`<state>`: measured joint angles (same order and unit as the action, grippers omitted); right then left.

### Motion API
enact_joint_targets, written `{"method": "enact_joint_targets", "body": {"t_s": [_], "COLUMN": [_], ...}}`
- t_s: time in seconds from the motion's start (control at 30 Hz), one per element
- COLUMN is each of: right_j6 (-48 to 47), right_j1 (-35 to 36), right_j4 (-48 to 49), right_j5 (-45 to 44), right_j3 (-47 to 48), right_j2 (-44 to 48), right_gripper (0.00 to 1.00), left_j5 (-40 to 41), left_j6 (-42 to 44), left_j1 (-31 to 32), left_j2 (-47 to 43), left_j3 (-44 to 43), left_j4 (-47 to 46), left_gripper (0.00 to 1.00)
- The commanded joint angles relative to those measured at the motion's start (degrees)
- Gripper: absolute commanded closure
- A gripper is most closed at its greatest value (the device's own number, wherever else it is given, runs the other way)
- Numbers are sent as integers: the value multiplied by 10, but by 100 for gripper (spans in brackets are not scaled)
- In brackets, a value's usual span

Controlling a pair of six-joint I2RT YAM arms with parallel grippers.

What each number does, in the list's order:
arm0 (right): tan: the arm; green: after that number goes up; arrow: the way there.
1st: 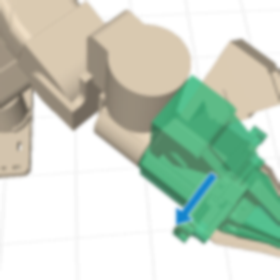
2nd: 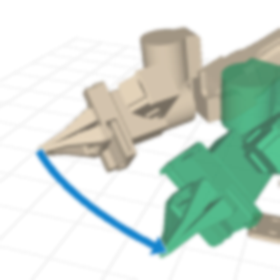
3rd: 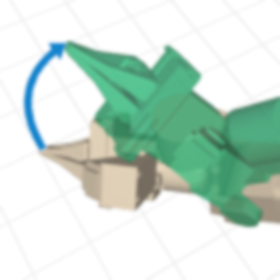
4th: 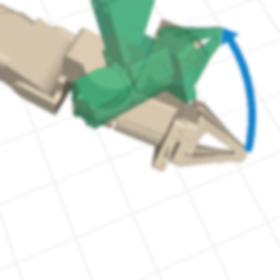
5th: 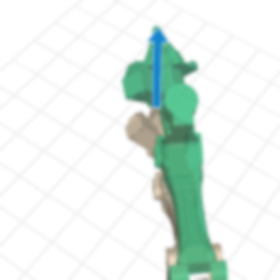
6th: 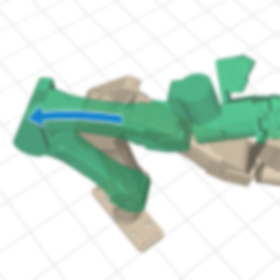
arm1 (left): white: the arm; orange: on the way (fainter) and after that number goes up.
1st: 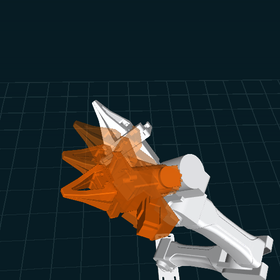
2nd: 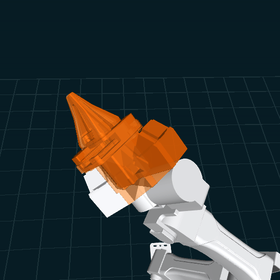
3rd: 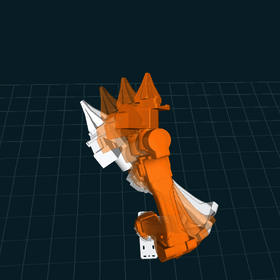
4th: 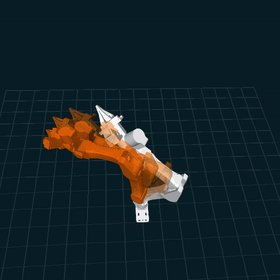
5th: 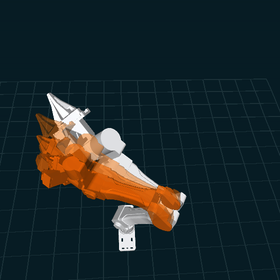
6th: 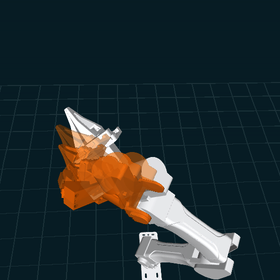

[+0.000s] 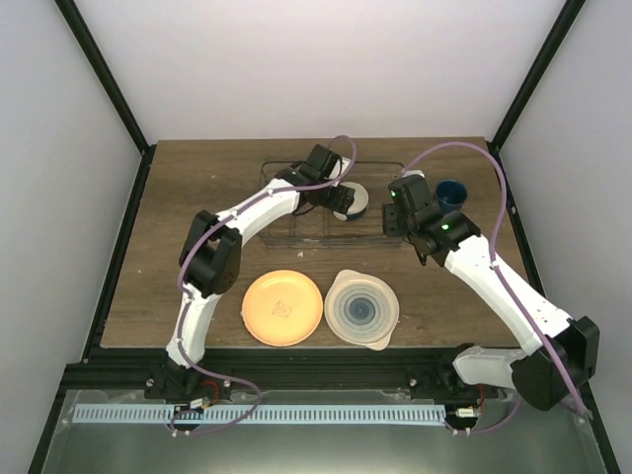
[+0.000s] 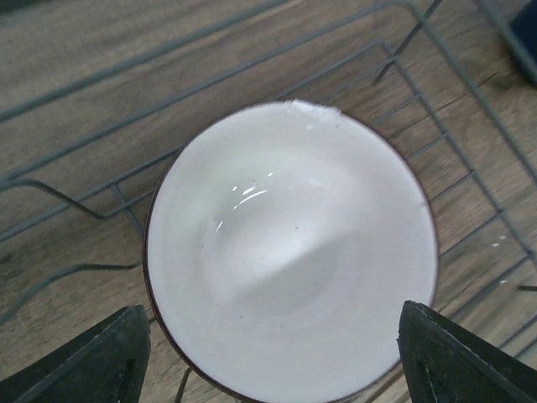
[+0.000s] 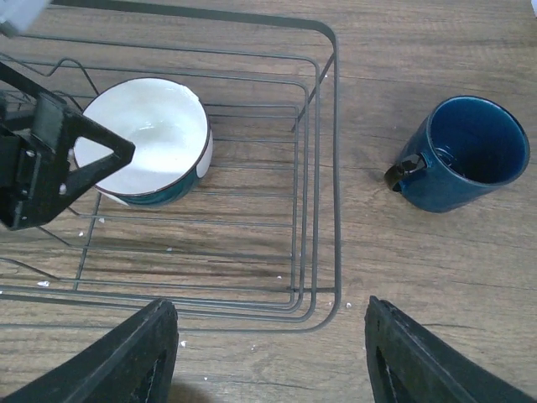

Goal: Load the mixed dishes into the dish rack

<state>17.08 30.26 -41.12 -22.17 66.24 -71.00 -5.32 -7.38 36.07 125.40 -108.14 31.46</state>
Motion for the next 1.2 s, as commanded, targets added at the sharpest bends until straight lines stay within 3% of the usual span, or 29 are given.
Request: {"method": "enact_joint_targets", "body": {"t_s": [0.0, 0.47, 0.73, 1.17], "right_j6": [10, 12, 9, 11], "right_j1": [2, 2, 2, 3], "right_j4": [-17, -20, -11, -7], "right_j5": [-9, -1, 32, 32], "right_j3": [-5, -27, -36, -46], "right_j2": [19, 32, 48, 55], "right_gripper": [37, 35, 19, 18], "left_j5": [22, 32, 39, 38], "left_j6": [10, 13, 9, 8], "left_j1": [0, 0, 0, 0], "left_j2": [20, 85, 111, 103], "left_j3": [-25, -66, -76, -52], "left_j4": [17, 36, 35, 52], "left_gripper": [18, 19, 20, 27]}}
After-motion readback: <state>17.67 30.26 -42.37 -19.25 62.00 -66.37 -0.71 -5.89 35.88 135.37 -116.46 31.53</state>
